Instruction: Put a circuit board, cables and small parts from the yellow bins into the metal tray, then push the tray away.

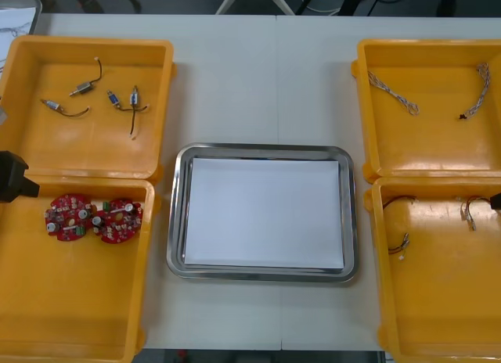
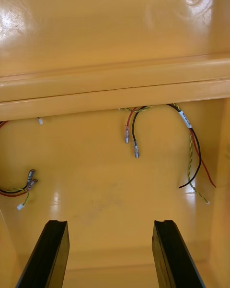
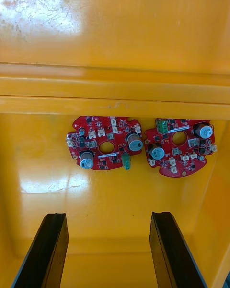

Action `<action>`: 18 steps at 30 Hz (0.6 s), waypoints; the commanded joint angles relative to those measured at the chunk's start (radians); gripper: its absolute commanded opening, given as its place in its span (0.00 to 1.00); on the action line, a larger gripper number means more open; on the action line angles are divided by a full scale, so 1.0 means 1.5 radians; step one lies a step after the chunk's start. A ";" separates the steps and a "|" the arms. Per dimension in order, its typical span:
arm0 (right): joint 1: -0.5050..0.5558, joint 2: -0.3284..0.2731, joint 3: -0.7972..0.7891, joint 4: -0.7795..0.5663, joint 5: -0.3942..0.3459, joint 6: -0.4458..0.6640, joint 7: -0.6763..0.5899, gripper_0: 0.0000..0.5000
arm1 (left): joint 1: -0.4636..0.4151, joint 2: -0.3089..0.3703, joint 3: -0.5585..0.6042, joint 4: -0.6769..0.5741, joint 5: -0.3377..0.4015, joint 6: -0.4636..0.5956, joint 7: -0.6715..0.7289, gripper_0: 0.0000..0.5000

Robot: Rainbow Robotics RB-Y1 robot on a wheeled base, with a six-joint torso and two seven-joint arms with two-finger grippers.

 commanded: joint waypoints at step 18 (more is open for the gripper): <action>0.010 0.007 -0.019 -0.004 -0.003 0.002 -0.015 1.00 | 0.009 -0.005 0.017 -0.018 -0.005 0.005 -0.026 1.00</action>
